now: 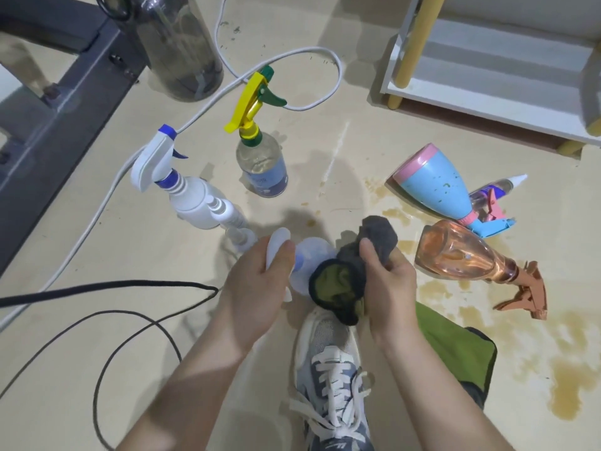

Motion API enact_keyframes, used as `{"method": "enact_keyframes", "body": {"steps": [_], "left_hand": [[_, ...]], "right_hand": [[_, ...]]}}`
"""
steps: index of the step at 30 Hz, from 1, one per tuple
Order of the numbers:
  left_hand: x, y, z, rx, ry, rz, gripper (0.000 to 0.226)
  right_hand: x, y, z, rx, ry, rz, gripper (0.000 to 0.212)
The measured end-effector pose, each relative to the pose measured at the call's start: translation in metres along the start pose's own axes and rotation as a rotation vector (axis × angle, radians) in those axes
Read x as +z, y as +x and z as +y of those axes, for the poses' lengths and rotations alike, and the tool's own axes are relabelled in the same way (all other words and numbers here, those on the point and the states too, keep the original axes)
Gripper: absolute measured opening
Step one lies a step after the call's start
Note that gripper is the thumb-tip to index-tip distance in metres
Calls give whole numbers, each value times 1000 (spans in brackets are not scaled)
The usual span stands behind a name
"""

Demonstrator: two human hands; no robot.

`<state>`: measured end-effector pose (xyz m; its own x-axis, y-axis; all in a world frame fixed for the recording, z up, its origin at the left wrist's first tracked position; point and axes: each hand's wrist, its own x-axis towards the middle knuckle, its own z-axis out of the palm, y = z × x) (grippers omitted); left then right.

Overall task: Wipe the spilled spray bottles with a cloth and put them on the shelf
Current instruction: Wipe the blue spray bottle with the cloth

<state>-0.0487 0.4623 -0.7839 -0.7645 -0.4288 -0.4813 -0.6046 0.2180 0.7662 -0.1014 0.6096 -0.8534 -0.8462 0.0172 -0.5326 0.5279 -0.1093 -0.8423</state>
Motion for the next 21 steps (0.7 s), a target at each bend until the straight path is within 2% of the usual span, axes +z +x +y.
{"method": "enact_keyframes", "body": {"steps": [2,4,5,6,9,12,13,14,16,17,19,21], "left_hand": [[-3,-1,-7,13,59,65,22],[-5,-3,-11,48,106,105,22],[-6,-4,-13,56,114,124,23],[-8,-5,-14,57,116,139,25],[-15,-12,-20,75,153,154,29],[-24,-17,-20,148,267,193,26],[-26,-17,-20,158,291,207,25],[-28,-18,-19,164,318,213,24],[-31,-19,-19,170,394,219,23],[-32,-20,-19,176,427,222,26],[-32,-22,-20,184,457,201,42],[-29,-26,-21,164,454,141,53]], "right_hand": [[19,-15,-13,-91,-82,-196,33],[43,-31,-4,-285,-353,-415,41],[49,-30,11,-403,-530,-460,43],[51,-22,23,-481,-663,-454,45],[36,24,41,-388,-736,-393,53],[10,48,44,-531,-877,-288,32],[5,49,44,-616,-930,-289,22],[2,47,45,-718,-1028,-359,15],[-1,51,55,-986,-1306,-538,31],[1,59,63,-1081,-1422,-576,39],[17,79,69,-1068,-1537,-582,48],[40,100,62,-937,-1571,-584,54]]}}
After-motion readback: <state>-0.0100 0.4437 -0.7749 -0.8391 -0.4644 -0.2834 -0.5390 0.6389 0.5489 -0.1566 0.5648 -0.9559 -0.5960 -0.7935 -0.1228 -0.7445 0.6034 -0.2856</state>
